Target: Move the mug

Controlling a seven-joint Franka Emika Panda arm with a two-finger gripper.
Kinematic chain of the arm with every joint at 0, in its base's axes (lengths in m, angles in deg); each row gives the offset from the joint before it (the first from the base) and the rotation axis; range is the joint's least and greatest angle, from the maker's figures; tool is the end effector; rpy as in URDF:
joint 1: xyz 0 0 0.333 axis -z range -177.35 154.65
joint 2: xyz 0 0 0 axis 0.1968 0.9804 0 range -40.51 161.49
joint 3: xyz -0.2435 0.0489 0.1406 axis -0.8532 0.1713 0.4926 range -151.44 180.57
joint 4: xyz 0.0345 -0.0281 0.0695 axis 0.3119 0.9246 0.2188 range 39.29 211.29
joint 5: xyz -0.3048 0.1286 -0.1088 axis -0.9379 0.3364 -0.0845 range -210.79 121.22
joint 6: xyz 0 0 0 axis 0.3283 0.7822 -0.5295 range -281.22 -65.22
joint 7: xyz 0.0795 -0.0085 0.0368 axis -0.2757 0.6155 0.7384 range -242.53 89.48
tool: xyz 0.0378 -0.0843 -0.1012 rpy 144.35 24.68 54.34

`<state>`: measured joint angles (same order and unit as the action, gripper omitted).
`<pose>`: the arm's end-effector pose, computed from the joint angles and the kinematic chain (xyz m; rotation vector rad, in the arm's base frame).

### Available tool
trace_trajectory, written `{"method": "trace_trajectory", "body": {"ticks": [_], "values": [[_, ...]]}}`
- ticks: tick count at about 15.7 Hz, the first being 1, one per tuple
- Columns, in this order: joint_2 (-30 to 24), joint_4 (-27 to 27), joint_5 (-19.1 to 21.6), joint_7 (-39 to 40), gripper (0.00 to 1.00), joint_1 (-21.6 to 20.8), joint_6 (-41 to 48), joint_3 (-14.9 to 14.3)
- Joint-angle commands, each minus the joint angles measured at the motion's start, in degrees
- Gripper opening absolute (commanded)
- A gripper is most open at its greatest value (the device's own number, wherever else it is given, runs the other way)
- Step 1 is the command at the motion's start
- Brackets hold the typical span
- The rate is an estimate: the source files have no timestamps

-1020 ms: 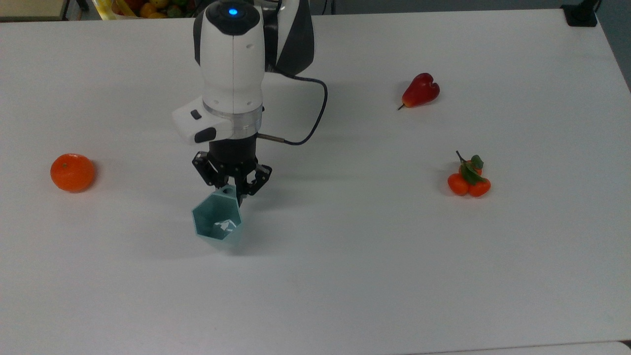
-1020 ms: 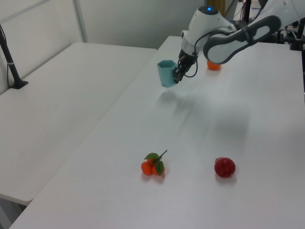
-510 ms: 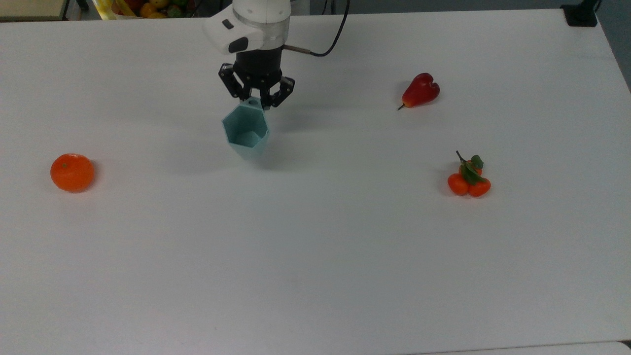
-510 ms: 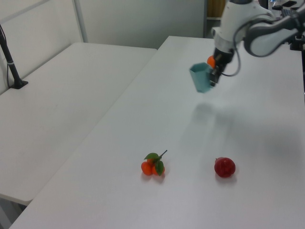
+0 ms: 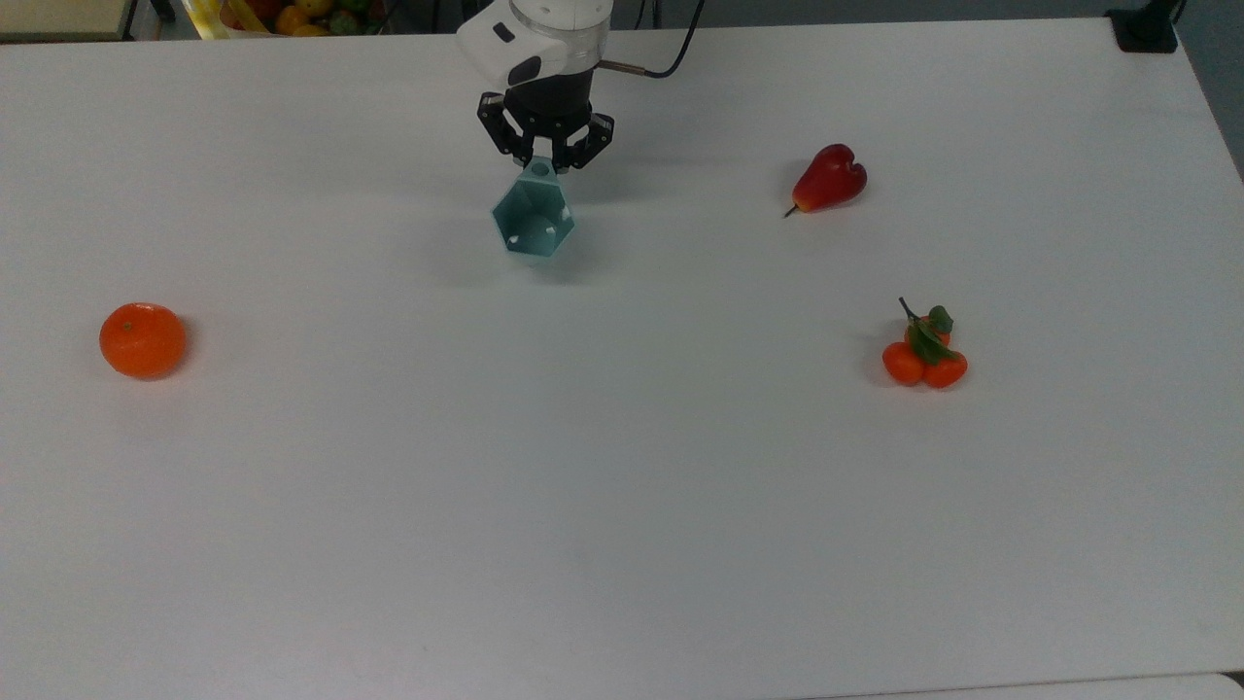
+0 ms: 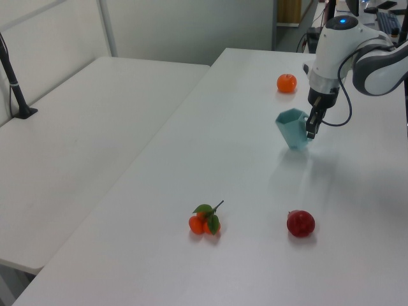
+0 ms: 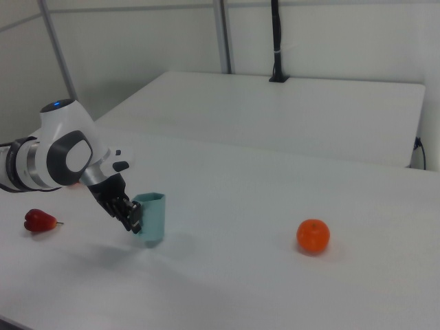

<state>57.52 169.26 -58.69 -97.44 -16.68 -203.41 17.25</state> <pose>0.4762 0.0602 0.3365 2.9882 -0.0827 0.2217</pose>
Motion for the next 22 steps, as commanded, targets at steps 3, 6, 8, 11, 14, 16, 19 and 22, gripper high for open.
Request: {"method": "trace_trajectory", "body": {"ticks": [3, 6, 8, 11, 14, 16, 19, 22], "values": [[-0.3, 0.9, -1.3, -1.4, 0.55, -0.6, -0.1, -0.4], [-0.5, -1.2, -1.3, -1.1, 1.00, -0.9, 5.1, -0.4], [-0.1, -5.5, -1.3, 0.5, 1.00, -2.5, 10.9, -0.4], [1.0, -14.4, -0.3, 3.8, 1.00, -2.6, 18.6, -0.3], [2.0, -23.4, 3.3, 8.8, 1.00, -2.5, 23.9, -0.5], [2.0, -30.5, 10.5, 14.5, 1.00, -2.0, 29.3, -1.0], [1.7, -35.4, 10.7, 15.6, 1.00, -1.5, 38.5, -1.5], [1.5, -39.7, 11.0, 15.6, 1.00, -0.4, 45.8, -1.5]]}}
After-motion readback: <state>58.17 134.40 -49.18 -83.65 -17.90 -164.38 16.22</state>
